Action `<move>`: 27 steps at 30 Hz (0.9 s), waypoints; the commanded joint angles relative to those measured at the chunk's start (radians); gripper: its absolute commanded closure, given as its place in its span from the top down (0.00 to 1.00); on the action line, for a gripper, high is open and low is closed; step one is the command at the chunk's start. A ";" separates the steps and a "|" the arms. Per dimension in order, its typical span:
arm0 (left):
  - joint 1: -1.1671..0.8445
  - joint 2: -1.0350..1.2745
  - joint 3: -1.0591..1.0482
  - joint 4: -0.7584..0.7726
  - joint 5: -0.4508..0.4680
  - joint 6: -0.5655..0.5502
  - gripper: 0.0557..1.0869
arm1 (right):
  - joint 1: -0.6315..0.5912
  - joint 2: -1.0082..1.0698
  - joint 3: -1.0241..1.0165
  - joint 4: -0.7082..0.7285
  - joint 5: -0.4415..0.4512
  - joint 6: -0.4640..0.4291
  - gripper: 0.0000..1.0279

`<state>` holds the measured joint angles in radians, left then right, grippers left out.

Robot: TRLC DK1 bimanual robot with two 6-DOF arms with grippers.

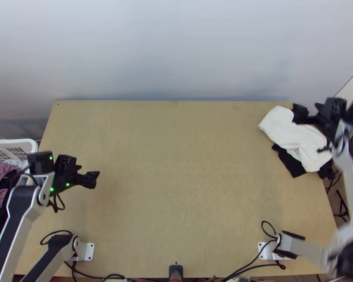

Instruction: Fold the t-shirt

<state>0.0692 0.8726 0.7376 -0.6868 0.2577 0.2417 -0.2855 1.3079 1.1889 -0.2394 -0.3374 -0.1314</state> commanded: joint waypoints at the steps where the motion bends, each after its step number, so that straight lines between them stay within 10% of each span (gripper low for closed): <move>1: -0.037 -0.167 -0.130 0.211 -0.221 -0.076 0.95 | 0.123 -0.434 -0.371 0.150 0.218 -0.053 0.97; 5: -0.008 -0.348 -0.176 0.193 -0.268 -0.091 0.95 | 0.276 -0.631 -0.526 0.246 0.399 -0.119 0.97; 27: -0.019 -0.877 -0.664 0.578 -0.255 0.064 0.95 | 0.407 -1.316 -1.164 0.413 0.658 -0.247 0.96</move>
<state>0.0540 0.0811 0.1940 -0.1547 0.0032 0.3046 0.0921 0.2234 0.2333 0.1814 0.2226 -0.3069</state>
